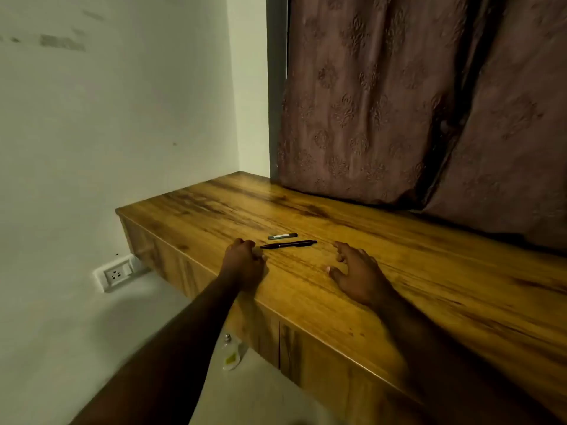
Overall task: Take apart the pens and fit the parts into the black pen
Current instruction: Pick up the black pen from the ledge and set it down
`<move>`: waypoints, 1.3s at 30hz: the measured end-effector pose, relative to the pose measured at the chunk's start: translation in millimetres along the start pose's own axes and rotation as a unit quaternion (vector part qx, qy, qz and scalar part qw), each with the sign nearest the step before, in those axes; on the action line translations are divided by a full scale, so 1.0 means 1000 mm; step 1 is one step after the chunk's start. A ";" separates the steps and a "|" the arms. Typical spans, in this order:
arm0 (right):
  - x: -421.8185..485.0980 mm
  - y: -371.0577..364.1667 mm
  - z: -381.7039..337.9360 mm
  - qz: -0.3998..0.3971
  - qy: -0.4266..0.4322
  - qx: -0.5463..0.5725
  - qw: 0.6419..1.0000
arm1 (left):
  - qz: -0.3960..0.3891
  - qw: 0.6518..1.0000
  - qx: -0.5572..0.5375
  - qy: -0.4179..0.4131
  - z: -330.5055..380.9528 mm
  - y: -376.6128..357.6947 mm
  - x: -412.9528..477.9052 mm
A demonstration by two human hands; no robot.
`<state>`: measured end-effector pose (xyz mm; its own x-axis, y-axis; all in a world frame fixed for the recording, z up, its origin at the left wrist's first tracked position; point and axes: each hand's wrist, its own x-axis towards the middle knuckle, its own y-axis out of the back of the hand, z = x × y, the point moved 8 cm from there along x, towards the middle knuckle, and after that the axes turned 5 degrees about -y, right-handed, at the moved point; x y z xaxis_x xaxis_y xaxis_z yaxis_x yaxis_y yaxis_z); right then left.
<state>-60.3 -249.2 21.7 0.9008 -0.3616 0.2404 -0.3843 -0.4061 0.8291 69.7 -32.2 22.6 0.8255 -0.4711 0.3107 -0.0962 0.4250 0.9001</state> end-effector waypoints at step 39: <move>0.023 0.005 0.021 0.001 -0.054 0.446 0.893 | 0.026 0.852 -0.522 0.031 0.015 -0.007 -0.016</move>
<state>-45.6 -277.4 20.3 0.8935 -0.4228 0.1517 -0.4378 -0.8951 0.0843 49.0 -39.1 15.7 0.8661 -0.4032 0.2953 0.3871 0.9150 0.1138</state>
